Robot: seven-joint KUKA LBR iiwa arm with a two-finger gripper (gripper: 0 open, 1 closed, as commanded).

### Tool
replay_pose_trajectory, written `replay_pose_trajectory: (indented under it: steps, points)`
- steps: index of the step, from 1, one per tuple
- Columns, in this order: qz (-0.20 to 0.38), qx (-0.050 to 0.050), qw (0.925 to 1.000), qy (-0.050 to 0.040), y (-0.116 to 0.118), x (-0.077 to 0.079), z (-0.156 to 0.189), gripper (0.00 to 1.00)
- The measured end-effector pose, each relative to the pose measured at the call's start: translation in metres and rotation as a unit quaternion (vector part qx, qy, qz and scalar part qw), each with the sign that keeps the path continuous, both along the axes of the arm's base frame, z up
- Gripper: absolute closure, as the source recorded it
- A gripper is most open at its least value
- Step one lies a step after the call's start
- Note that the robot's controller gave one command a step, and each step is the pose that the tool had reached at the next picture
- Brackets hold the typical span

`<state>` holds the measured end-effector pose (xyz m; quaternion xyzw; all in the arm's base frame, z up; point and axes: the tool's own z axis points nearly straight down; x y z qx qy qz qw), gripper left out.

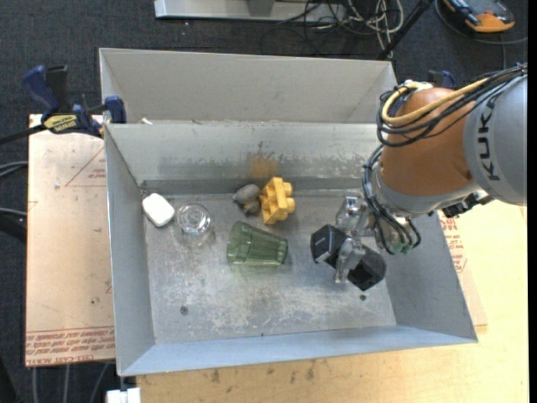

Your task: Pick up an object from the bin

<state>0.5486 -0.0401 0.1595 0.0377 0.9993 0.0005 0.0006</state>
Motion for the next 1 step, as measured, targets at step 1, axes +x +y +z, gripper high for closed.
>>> replay_pose_trajectory:
  steps: [1]
  points:
    - [0.000,0.000,1.0000,0.0004,0.0002,-0.0002,0.0031,1.00]
